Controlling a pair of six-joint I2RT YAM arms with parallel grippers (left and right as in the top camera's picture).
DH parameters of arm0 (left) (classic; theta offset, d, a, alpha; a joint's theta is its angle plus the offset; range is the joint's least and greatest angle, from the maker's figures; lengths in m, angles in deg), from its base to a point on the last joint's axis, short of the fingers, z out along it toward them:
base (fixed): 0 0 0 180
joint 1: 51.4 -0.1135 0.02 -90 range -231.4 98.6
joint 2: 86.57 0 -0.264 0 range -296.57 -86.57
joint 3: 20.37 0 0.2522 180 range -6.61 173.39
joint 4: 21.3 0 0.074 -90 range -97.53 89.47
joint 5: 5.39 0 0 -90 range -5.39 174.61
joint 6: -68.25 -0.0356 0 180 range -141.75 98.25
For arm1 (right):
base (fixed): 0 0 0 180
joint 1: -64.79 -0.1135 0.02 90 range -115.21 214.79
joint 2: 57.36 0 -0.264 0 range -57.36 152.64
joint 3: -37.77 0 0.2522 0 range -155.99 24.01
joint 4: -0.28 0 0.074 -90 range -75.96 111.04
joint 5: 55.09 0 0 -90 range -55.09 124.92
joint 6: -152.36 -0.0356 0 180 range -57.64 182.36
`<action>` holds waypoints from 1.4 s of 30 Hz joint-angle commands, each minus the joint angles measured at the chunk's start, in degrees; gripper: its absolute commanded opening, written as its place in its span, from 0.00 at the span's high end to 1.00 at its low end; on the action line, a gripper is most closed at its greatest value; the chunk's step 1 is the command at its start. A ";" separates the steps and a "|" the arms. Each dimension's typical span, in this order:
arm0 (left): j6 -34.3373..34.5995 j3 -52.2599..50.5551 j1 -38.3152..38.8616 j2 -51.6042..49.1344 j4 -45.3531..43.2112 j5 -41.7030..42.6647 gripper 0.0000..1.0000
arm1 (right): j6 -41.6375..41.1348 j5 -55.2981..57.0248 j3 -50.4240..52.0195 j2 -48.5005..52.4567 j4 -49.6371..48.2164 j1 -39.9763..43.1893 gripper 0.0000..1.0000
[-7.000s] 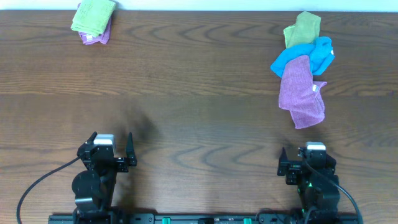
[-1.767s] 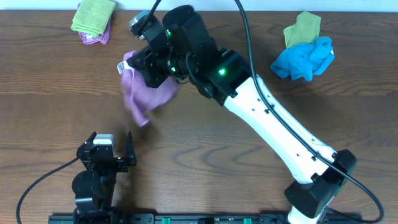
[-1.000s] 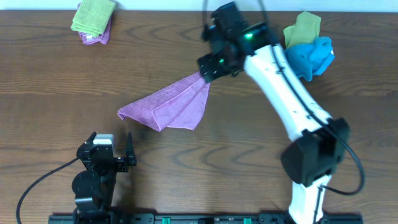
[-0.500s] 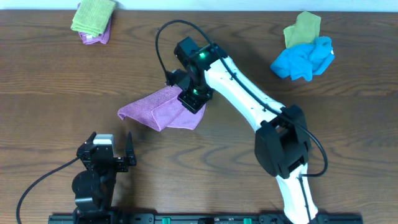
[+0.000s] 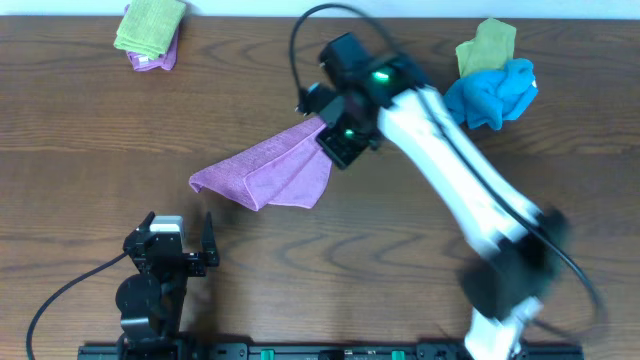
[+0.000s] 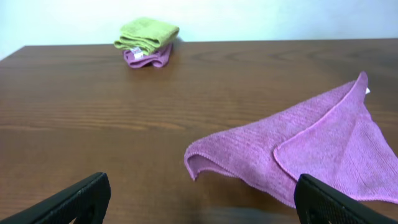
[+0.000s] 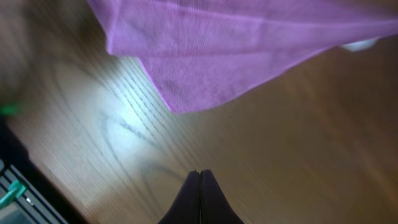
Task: Fold the cloth
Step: 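Carry the purple cloth left and drag it onto the table center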
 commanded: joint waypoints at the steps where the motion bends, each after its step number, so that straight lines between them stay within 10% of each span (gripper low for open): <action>1: 0.04 -1.42 0.17 0.02 0.66 -0.39 0.05 | -0.57 3.15 13.70 -12.26 -5.62 2.14 0.98; 9: 0.04 -1.42 0.17 0.02 0.68 -0.39 0.05 | -6.97 -5.88 41.20 -19.21 -31.39 4.22 0.99; 42: 0.04 -1.42 0.17 0.02 0.66 -0.39 0.05 | -9.86 -10.82 35.82 7.54 -46.45 -3.58 0.99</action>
